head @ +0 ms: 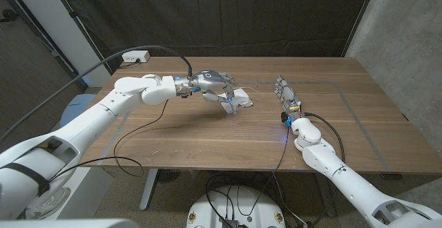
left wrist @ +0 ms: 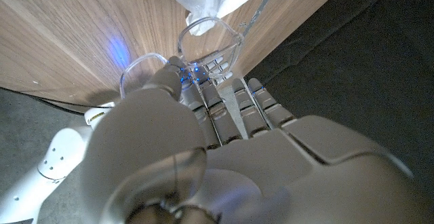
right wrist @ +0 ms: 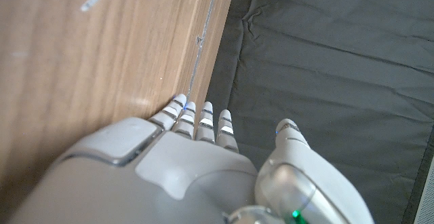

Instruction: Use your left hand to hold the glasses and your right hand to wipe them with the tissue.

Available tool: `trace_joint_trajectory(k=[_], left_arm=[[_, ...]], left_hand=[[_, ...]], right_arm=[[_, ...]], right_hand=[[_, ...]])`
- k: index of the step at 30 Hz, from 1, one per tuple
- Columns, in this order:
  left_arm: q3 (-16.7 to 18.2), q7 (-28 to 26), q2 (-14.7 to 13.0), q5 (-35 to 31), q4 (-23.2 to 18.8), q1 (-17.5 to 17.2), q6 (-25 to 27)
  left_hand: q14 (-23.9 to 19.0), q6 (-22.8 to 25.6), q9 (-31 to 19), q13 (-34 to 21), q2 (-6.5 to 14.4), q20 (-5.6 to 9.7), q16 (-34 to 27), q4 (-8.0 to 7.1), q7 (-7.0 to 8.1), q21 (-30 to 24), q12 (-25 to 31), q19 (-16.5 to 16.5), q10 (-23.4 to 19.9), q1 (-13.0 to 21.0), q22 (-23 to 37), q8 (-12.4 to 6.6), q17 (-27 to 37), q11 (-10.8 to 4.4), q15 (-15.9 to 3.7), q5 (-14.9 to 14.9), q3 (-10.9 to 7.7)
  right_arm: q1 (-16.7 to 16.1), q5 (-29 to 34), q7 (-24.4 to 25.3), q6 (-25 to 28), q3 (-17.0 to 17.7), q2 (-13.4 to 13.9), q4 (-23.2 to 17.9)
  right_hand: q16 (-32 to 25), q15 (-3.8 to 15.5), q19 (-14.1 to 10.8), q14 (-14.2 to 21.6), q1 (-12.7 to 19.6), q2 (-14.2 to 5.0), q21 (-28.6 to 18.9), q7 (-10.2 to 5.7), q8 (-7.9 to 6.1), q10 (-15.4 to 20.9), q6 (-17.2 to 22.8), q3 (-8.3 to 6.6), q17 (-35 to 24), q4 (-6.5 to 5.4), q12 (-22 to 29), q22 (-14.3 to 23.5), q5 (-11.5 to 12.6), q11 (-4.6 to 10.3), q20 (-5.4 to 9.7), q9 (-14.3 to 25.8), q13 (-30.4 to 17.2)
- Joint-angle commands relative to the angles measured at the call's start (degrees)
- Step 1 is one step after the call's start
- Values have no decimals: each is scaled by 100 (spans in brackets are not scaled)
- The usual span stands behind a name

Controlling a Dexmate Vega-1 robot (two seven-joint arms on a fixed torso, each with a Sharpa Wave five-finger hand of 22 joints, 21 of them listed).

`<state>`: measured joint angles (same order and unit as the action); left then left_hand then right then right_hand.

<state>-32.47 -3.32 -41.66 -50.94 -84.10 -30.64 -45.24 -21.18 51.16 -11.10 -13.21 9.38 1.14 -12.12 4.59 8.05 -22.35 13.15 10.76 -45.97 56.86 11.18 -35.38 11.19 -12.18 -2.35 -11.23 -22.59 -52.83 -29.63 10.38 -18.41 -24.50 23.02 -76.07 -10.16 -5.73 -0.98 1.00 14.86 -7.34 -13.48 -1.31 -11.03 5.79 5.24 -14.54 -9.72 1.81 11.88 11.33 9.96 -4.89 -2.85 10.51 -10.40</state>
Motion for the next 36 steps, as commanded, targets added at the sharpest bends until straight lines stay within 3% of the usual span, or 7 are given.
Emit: trace_joint_trajectory(k=[1,11,18,36], left_arm=[[467,-463,-73,597,-407,-600,573],[866,-1032,-42,751,-745,-1127,1120],[1136,-1435,161,1073,-808,-1416,1400],[1544,-1554,474,2226,-828,-1850,1589]], left_hand=[[-65,634,-35,-19,-37,3,34,-33,-589,-23,36,52,-51,70,21,-123,3,-1,-961,13,-95],[-90,658,-39,-31,-52,-8,44,-34,-603,-37,40,75,-87,72,22,-139,-2,-1,-954,29,-124],[-128,662,-55,-40,-64,-31,43,-33,-624,-37,47,65,-130,72,21,-150,-5,1,-948,40,-149],[-208,672,-95,-56,-64,-73,41,-23,-677,-53,45,74,-188,90,25,-181,-8,6,-950,63,-218]], right_arm=[[-139,98,115,78,-1,132,-343],[-200,213,199,287,-42,280,-671],[-160,494,308,583,-167,442,-940],[-16,1797,687,1457,-641,937,-1891]], right_hand=[[-15,-40,-12,3,-23,-13,28,7,-1,44,34,10,-17,14,19,32,21,12,-30,12,-10],[-15,-36,-12,5,3,-32,30,2,1,45,32,-11,-15,30,17,31,24,26,-29,11,-10],[-17,-1,-16,13,36,-19,31,-19,-11,81,67,-22,-13,58,29,29,23,53,17,11,-10],[-21,41,-31,41,149,33,37,-25,-18,119,121,-44,-12,164,33,22,22,90,30,10,-10]])
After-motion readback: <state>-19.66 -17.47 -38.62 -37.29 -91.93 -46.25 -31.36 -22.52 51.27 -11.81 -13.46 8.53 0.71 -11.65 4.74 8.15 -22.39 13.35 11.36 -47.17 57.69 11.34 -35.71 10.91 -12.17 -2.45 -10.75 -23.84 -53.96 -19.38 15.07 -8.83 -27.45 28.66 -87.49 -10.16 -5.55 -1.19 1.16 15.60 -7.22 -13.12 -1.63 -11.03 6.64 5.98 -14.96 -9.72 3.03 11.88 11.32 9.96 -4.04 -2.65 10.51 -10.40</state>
